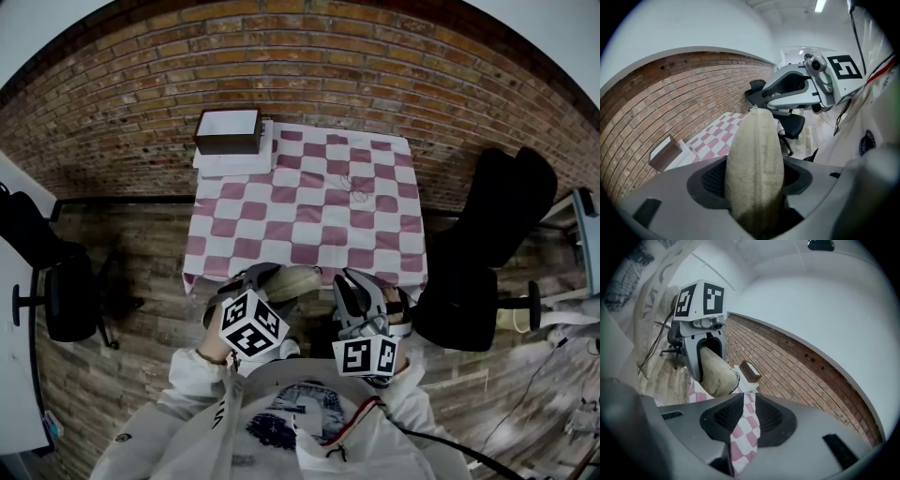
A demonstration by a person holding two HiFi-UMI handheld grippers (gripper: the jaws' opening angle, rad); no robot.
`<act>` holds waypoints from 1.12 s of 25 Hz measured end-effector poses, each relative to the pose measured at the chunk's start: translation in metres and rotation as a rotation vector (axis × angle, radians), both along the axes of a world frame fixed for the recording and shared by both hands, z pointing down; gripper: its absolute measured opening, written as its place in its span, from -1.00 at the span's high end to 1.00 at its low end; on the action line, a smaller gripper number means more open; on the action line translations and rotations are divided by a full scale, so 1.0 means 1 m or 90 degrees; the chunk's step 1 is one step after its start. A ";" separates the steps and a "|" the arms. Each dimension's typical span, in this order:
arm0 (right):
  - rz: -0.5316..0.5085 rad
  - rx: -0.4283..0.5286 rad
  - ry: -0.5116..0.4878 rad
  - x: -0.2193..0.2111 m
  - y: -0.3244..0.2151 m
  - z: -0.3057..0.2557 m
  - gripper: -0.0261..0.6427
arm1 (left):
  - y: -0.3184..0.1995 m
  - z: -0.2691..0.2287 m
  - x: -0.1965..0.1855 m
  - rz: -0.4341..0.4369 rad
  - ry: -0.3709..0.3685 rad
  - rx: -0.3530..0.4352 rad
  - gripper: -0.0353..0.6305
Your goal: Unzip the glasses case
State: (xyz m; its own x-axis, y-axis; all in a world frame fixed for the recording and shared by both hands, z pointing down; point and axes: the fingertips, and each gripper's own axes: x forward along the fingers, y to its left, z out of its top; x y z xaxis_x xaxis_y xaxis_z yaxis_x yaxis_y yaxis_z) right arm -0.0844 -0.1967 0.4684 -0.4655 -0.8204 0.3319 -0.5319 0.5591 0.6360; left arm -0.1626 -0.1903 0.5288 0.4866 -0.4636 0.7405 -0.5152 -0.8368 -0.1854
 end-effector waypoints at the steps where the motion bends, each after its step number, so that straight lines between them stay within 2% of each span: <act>1: 0.002 -0.002 -0.004 0.000 0.000 0.000 0.72 | 0.000 0.000 0.000 -0.005 0.008 -0.001 0.01; 11: 0.023 -0.042 -0.088 0.008 0.002 -0.002 0.72 | -0.004 -0.008 -0.001 -0.050 0.078 0.013 0.01; 17: 0.020 -0.067 -0.132 0.007 0.000 -0.003 0.72 | -0.002 -0.008 0.003 -0.059 0.133 0.003 0.01; 24: 0.027 -0.095 -0.234 0.010 -0.004 -0.011 0.72 | -0.005 -0.019 -0.004 -0.126 0.255 0.006 0.01; 28: 0.044 -0.116 -0.342 0.013 -0.008 -0.020 0.72 | -0.009 -0.029 -0.008 -0.161 0.306 0.019 0.01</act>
State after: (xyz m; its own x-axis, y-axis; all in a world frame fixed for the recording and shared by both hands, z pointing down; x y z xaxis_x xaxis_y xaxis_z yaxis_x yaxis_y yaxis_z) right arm -0.0715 -0.2048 0.4479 -0.5552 -0.8068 0.2020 -0.7932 0.5867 0.1633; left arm -0.1705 -0.1997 0.4995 0.6380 -0.6275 0.4463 -0.7321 -0.6740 0.0988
